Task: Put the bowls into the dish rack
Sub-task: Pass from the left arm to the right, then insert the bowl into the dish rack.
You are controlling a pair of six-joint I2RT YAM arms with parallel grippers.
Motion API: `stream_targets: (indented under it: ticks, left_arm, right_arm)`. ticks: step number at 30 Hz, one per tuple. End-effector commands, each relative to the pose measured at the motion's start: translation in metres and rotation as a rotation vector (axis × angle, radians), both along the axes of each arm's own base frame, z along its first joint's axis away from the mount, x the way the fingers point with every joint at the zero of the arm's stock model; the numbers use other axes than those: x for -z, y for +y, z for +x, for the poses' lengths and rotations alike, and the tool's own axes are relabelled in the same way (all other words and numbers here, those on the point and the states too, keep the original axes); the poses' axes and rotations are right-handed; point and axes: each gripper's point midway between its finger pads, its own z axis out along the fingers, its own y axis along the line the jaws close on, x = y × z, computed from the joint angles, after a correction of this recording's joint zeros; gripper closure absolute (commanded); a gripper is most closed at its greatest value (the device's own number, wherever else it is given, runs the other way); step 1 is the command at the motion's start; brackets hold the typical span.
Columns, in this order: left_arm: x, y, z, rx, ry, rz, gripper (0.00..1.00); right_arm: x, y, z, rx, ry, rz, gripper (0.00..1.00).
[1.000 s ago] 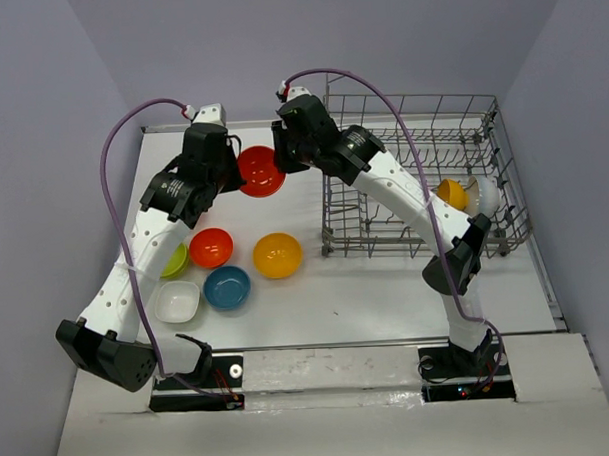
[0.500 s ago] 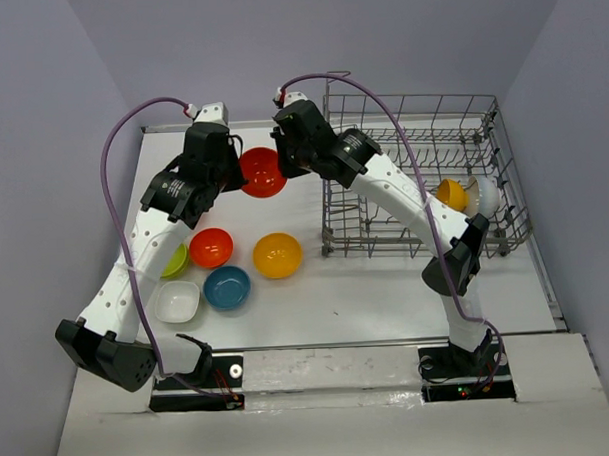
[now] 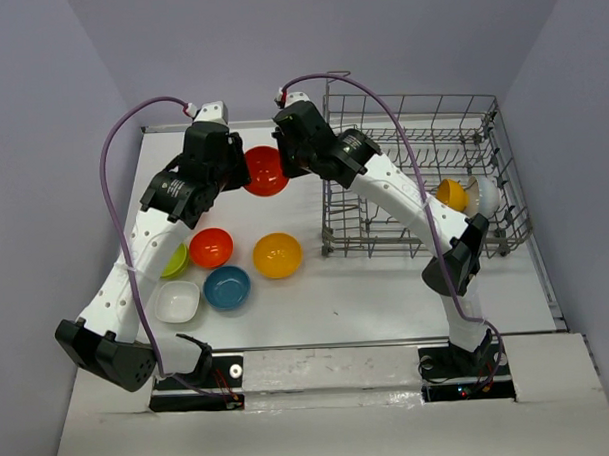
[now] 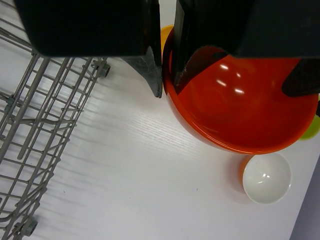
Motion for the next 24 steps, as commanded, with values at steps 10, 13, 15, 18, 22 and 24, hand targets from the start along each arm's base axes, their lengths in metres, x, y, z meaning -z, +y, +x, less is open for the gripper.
stream_targets:
  ticks: [10,13,15,18,22,24]
  left_arm:
    - [-0.087,0.003,-0.011,0.017,-0.238,-0.094,0.17]
    - [-0.117,0.016,-0.025,-0.001,-0.346,-0.115,0.13]
    - [-0.139,0.025,-0.038,-0.009,-0.425,-0.137,0.11]
    - [-0.146,0.034,-0.049,-0.026,-0.456,-0.14,0.1]
    - [-0.129,0.03,-0.054,0.005,-0.449,-0.155,0.09]
    - [-0.105,0.023,-0.053,0.03,-0.419,-0.164,0.09]
  right_arm:
    - [-0.062,-0.036,-0.006,0.098,-0.137,0.048,0.99]
    - [-0.086,-0.062,-0.009,0.162,-0.195,0.028,0.99]
    - [-0.1,-0.083,-0.009,0.237,-0.239,0.002,0.99]
    - [-0.121,-0.12,-0.017,0.329,-0.299,-0.031,0.99]
    - [-0.143,-0.197,-0.028,0.571,-0.392,-0.151,0.99]
    - [-0.146,-0.245,-0.034,0.727,-0.425,-0.245,0.99]
